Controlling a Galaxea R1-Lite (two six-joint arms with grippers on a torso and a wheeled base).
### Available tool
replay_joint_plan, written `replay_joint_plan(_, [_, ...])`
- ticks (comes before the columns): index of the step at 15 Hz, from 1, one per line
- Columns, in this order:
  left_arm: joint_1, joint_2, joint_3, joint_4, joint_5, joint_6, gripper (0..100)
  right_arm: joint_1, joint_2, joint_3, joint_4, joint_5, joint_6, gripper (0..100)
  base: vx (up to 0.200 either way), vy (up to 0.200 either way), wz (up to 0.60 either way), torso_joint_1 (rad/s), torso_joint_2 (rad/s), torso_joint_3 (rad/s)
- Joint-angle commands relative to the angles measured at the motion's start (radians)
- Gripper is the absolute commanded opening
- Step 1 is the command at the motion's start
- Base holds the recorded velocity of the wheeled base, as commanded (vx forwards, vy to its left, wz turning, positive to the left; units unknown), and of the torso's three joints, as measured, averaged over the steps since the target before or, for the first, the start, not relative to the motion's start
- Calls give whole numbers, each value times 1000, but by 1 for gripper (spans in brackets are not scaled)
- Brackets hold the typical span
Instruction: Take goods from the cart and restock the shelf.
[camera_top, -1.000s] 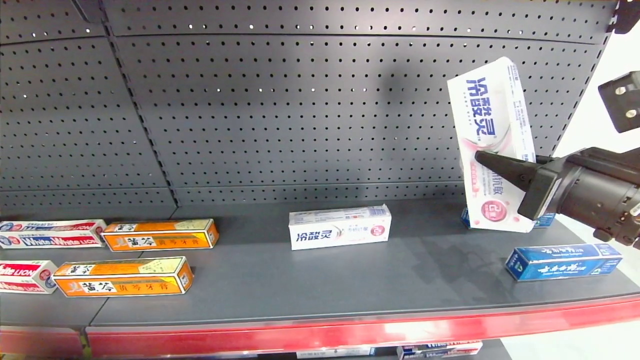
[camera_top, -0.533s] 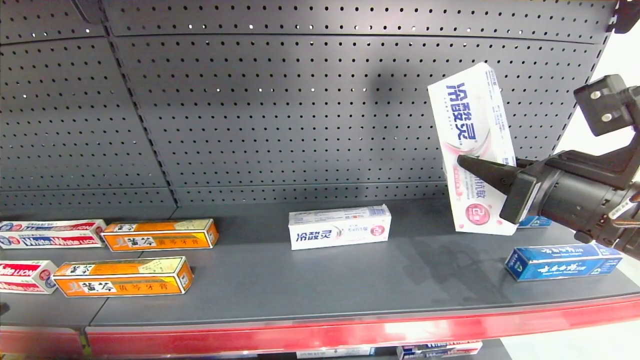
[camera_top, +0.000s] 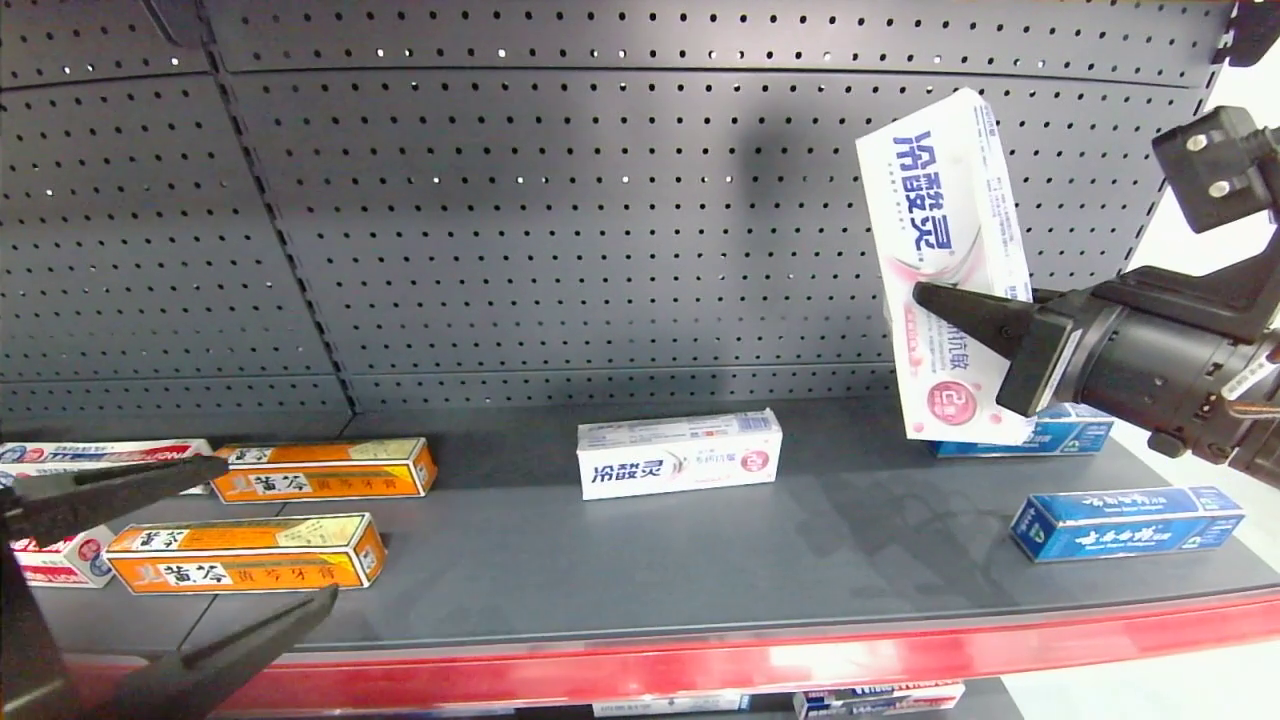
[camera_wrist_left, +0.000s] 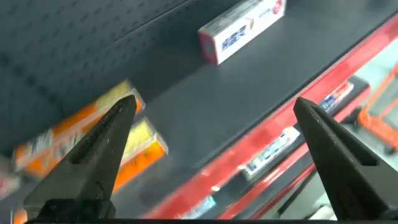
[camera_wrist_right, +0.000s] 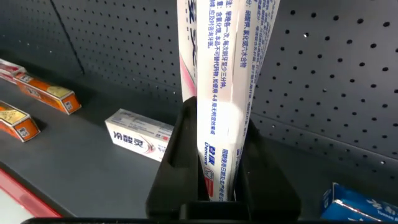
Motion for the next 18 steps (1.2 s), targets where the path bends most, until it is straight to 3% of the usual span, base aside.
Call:
replay_joint_plan(1, [-27, 176, -101, -3, -15, 24, 100, -5, 3, -4, 0, 1, 0, 0, 0, 0, 0, 0, 0, 0])
replay_joint_plan(4, [-21, 351, -238, 0, -97, 36, 100, -7, 3, 9, -3, 9, 0, 0, 0, 0, 0, 0, 0, 0])
replay_joint_plan(5, [-24, 391, -265, -2, -116, 72, 100, -5, -2, 16, -3, 9, 0, 0, 0, 0, 0, 0, 0, 0])
replay_joint_plan(7, [5, 502, -353, 12, -223, 205, 100, -7, -10, 36, -6, 27, 0, 0, 0, 0, 0, 0, 0, 0])
replay_joint_plan(8, [31, 563, -410, 26, -257, 246, 100, -7, -10, 38, -6, 27, 0, 0, 0, 0, 0, 0, 0, 0])
replay_joint_plan(9, [42, 617, -479, 61, -285, 262, 100, -7, -10, 38, -8, 29, 0, 0, 0, 0, 0, 0, 0, 0])
replay_joint_plan(12, [46, 733, -687, 273, -378, 266, 100, -8, -33, 73, -9, 27, 0, 0, 0, 0, 0, 0, 0, 0])
replay_joint_plan(13, [45, 767, -727, 297, -413, 266, 100, -15, -42, 87, -9, 27, 0, 0, 0, 0, 0, 0, 0, 0])
replay_joint_plan(14, [40, 799, -750, 297, -415, 282, 100, -18, -54, 98, -9, 27, 0, 0, 0, 0, 0, 0, 0, 0])
replay_joint_plan(16, [46, 873, -804, 303, -416, 346, 100, -25, -63, 108, -12, 27, 0, 0, 0, 0, 0, 0, 0, 0])
replay_joint_plan(18, [46, 911, -810, 305, -415, 378, 100, -28, -65, 107, -12, 27, 0, 0, 0, 0, 0, 0, 0, 0])
